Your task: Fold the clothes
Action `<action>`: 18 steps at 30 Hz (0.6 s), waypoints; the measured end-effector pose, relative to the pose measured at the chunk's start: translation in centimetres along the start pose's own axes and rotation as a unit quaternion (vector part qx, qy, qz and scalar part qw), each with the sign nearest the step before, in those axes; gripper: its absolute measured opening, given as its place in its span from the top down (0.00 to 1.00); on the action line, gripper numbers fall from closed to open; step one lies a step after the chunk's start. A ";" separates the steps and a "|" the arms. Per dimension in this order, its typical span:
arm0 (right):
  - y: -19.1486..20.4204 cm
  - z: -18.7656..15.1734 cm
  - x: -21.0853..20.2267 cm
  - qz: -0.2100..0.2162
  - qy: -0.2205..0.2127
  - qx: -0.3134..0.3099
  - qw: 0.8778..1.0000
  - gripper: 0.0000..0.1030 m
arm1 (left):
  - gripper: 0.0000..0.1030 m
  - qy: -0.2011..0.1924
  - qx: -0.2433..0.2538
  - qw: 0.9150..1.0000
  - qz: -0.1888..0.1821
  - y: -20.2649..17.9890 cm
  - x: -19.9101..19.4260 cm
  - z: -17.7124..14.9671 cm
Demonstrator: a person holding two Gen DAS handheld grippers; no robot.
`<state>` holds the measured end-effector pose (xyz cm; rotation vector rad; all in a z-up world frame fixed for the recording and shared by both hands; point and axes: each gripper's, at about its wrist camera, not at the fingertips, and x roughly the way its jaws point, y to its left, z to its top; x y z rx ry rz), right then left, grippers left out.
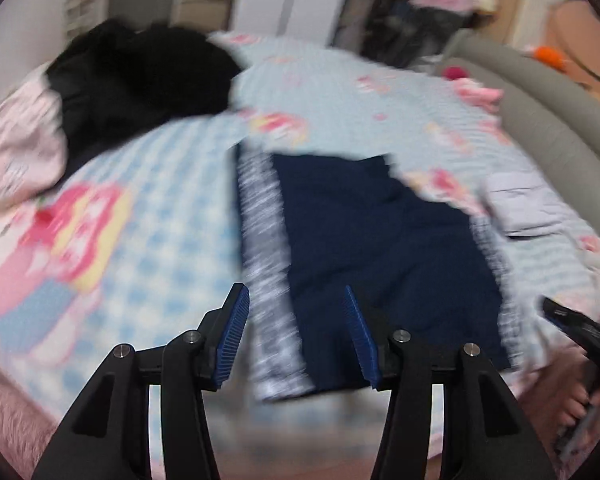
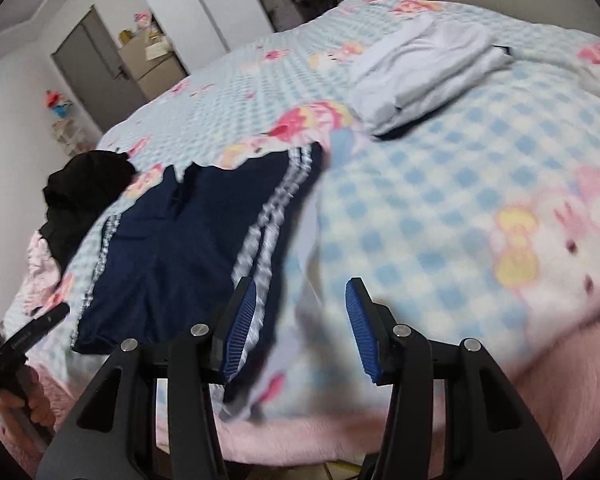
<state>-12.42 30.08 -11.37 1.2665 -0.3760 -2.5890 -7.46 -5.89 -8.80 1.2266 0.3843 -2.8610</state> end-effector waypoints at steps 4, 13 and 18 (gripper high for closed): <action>1.3 2.6 2.2 0.008 0.024 -0.052 0.998 0.54 | 0.50 0.024 0.040 0.998 -0.048 -4.5 3.0 2.2; 1.0 1.9 6.7 -0.040 0.066 -0.068 0.995 0.54 | 0.50 0.106 0.086 0.990 -0.022 -11.7 11.5 0.8; -0.7 1.8 5.4 -0.079 0.052 -0.059 0.994 0.55 | 0.50 0.124 0.047 0.991 -0.018 -10.4 11.4 0.5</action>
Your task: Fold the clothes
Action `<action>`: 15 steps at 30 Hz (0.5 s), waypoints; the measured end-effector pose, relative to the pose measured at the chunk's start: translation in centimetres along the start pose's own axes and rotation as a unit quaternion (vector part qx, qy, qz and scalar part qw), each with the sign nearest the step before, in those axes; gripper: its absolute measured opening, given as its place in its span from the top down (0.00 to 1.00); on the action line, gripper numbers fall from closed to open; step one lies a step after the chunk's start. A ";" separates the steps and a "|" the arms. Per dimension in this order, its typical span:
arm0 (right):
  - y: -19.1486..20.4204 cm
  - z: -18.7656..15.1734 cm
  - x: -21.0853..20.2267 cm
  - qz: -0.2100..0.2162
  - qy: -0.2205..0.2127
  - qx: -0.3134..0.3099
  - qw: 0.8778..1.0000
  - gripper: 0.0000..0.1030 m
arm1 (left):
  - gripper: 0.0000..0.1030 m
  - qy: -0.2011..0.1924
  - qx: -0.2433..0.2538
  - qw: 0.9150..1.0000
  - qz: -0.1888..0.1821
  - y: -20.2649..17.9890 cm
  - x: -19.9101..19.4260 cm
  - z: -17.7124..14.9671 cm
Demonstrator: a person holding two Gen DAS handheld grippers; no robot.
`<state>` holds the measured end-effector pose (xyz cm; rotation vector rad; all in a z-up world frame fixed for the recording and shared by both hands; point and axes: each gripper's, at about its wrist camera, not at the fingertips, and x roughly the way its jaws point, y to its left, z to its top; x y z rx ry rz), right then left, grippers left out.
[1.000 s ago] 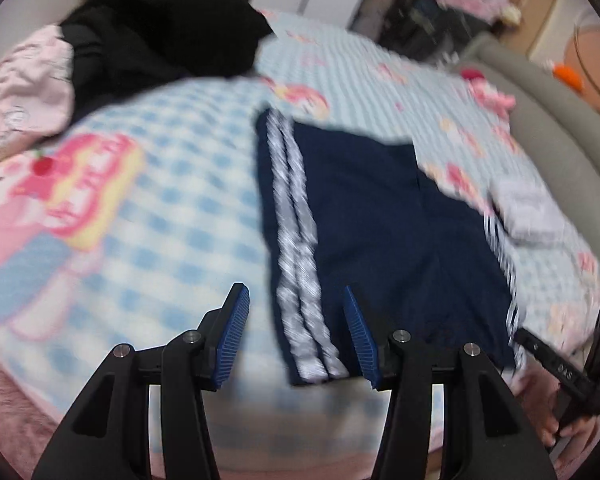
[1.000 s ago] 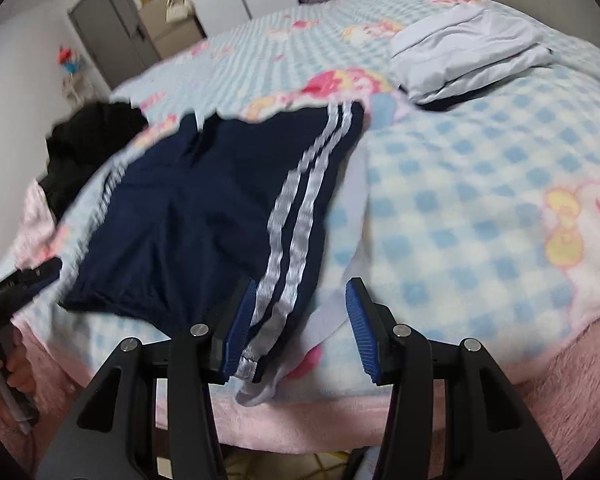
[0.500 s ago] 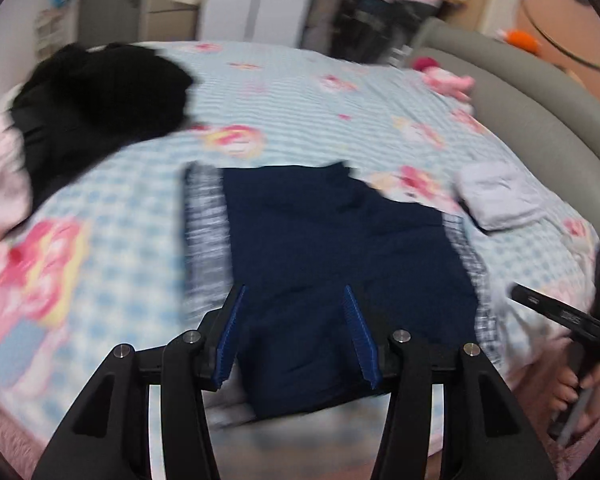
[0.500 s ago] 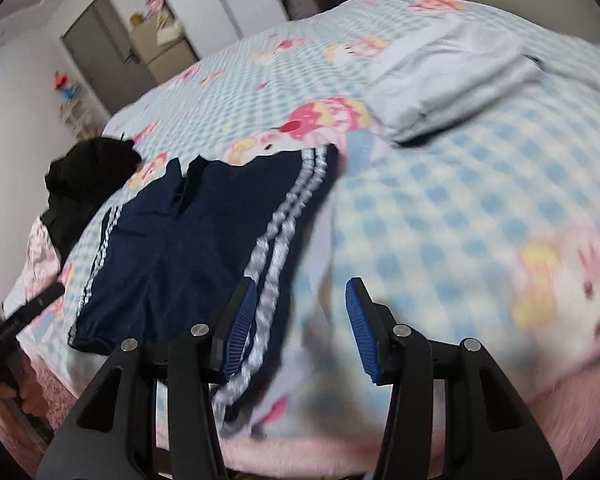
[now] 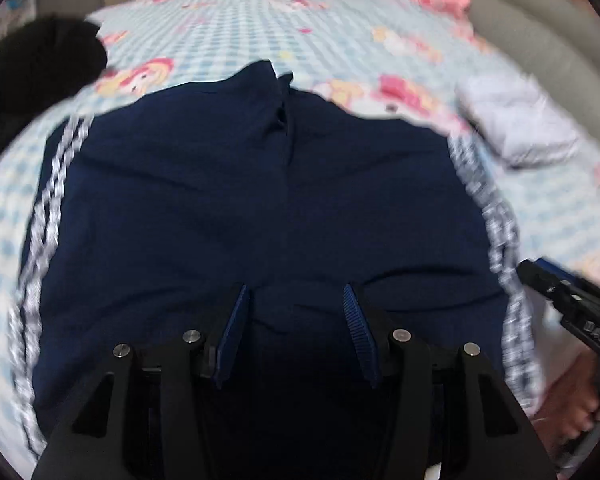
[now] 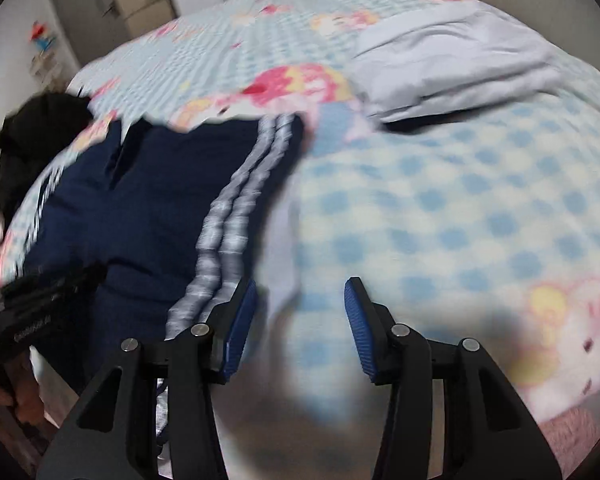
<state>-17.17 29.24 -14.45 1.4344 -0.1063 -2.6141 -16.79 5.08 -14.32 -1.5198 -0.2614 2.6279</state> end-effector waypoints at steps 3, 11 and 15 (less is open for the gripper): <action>-0.6 1.8 -0.8 0.054 -0.022 0.016 0.998 0.54 | 0.50 -0.003 -0.012 1.000 -0.017 0.4 -1.0 1.8; 0.0 8.1 4.3 0.042 -0.020 -0.013 0.999 0.54 | 0.69 -0.016 0.060 0.998 0.027 -2.9 1.9 11.0; -0.1 8.0 6.1 0.071 -0.009 -0.019 0.997 0.54 | 0.71 0.032 0.117 0.992 0.023 -4.8 5.2 11.4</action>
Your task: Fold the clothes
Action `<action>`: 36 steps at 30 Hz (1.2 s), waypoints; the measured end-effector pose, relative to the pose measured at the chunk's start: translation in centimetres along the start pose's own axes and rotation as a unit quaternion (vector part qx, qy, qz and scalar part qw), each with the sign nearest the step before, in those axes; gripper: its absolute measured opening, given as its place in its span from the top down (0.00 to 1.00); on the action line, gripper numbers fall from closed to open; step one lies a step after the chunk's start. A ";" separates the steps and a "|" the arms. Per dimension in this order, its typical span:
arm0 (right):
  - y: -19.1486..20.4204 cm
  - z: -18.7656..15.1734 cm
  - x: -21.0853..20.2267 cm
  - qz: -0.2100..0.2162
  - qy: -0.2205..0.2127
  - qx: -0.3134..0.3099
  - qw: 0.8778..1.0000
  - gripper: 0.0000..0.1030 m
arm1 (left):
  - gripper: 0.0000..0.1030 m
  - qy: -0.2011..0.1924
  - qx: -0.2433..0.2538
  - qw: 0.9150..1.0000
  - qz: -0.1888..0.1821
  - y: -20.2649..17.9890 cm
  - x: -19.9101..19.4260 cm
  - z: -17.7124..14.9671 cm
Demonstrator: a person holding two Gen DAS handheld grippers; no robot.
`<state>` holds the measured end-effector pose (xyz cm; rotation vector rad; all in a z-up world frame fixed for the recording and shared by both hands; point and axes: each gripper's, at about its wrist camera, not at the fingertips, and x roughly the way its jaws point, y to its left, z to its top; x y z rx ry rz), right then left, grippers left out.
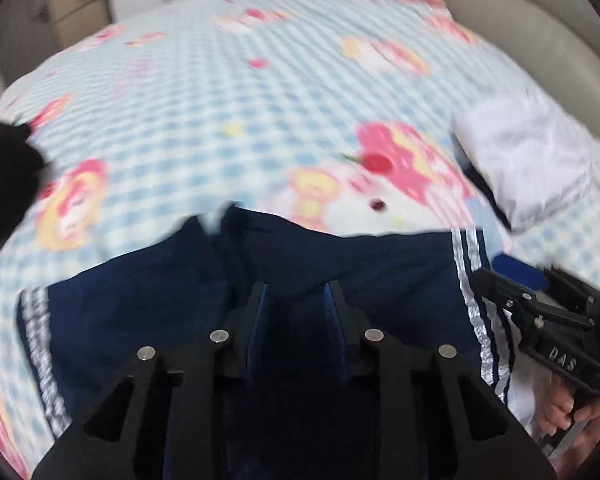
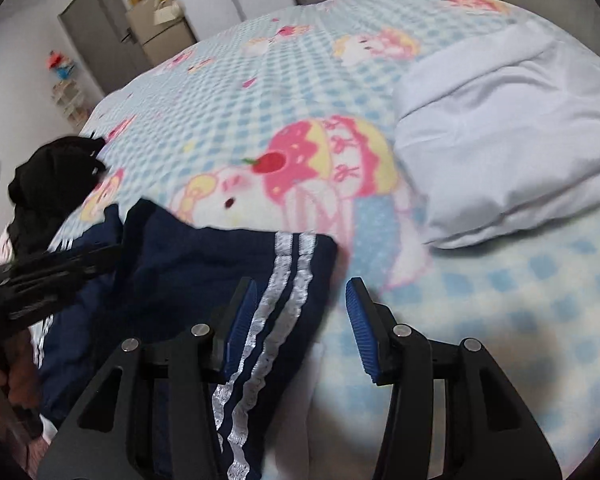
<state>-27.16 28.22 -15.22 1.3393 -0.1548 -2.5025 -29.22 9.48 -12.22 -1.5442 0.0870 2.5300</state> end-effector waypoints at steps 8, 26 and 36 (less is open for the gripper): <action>-0.1 0.0 1.9 -0.047 0.020 -0.027 0.998 0.69 | 0.68 -0.011 0.000 0.999 0.039 1.3 3.2 2.3; -0.2 -0.3 1.6 -0.068 0.025 -0.026 0.997 0.68 | 0.70 0.004 0.014 1.000 0.009 1.9 4.3 1.2; -3.0 0.9 -0.4 -0.049 -0.010 0.031 0.998 0.65 | 0.70 -0.080 -0.066 0.994 0.031 6.0 -0.3 0.9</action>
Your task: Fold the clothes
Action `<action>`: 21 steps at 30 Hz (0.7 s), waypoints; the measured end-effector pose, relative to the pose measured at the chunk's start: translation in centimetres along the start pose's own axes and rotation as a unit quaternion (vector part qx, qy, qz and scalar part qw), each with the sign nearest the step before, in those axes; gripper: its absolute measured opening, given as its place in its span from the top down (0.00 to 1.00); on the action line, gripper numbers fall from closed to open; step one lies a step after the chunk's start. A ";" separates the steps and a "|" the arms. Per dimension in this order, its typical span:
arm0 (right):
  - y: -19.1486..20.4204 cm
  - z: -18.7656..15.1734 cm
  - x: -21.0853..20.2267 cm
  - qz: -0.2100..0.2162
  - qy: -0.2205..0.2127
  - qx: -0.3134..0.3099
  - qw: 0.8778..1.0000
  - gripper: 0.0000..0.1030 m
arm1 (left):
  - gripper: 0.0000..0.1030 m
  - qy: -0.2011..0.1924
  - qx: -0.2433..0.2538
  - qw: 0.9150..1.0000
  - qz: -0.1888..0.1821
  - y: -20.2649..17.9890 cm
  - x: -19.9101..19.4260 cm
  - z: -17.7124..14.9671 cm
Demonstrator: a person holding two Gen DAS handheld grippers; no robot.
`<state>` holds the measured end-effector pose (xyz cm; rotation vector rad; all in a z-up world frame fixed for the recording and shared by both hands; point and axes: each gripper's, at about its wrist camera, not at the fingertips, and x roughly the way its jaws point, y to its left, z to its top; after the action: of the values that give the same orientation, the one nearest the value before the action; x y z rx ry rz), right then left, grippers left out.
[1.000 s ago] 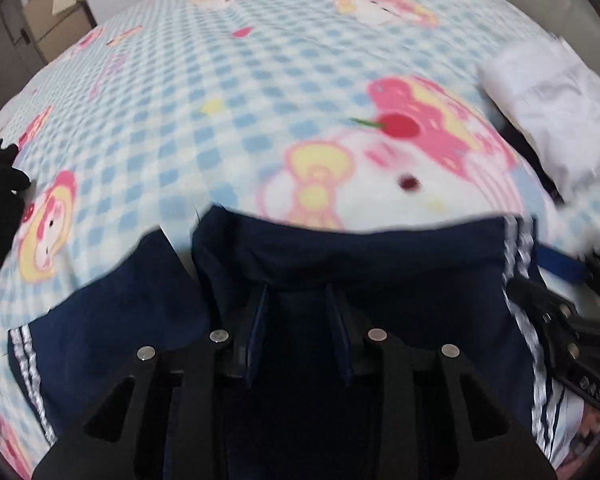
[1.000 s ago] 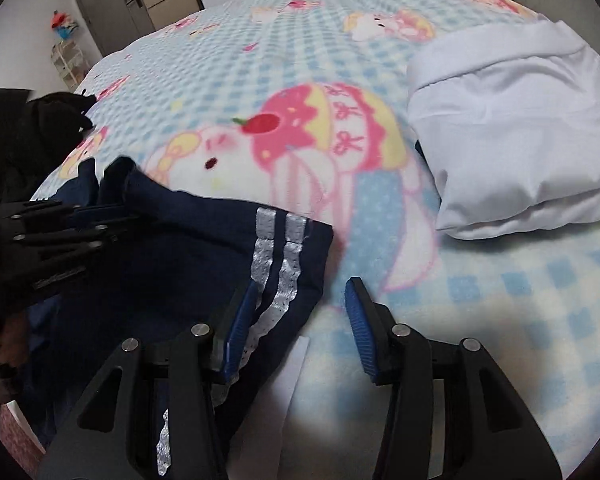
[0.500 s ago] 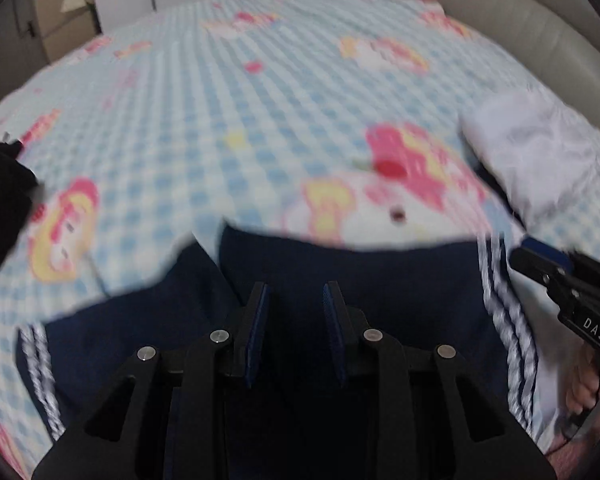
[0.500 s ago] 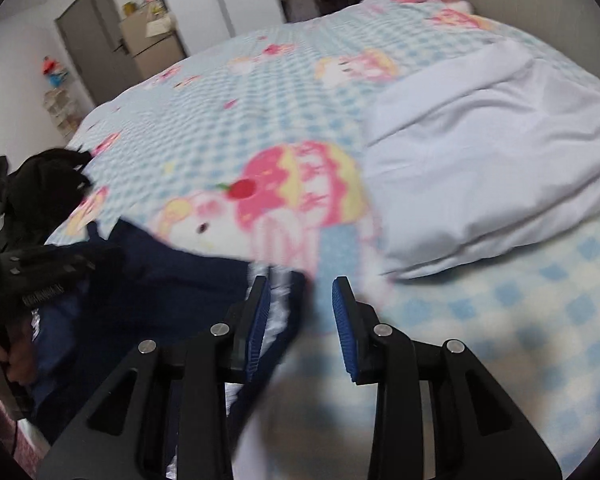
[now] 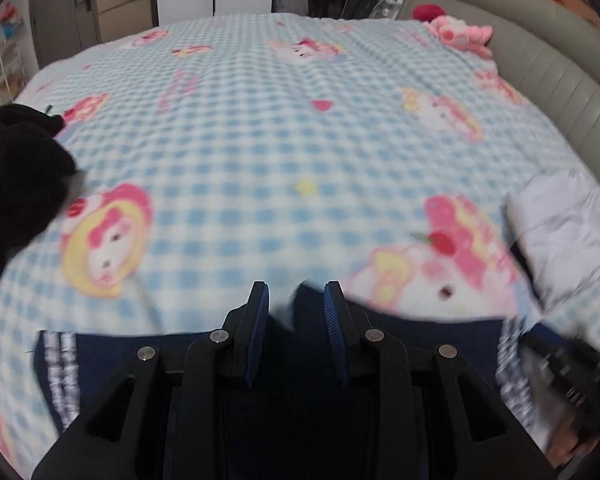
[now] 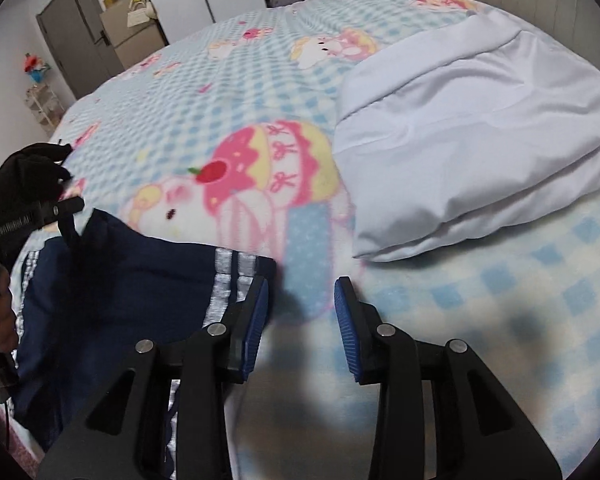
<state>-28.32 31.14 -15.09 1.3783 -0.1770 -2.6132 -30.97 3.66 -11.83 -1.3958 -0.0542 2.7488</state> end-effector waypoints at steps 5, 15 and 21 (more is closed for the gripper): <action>2.4 0.0 0.4 -0.002 -0.016 -0.049 0.999 0.60 | 0.70 -0.002 0.043 0.999 -0.002 0.3 -0.3 -1.7; 2.0 -0.8 1.8 -0.058 0.017 -0.035 0.998 0.59 | 0.68 0.063 0.167 0.982 0.054 -3.7 6.0 0.3; 0.7 -0.8 0.4 -0.080 -0.007 -0.026 0.996 0.59 | 0.68 0.012 0.114 0.991 0.065 -3.5 3.4 3.0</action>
<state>-27.82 30.31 -15.74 1.4120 -0.0010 -2.7356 -35.27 7.37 -12.55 -1.4156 0.3523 2.7308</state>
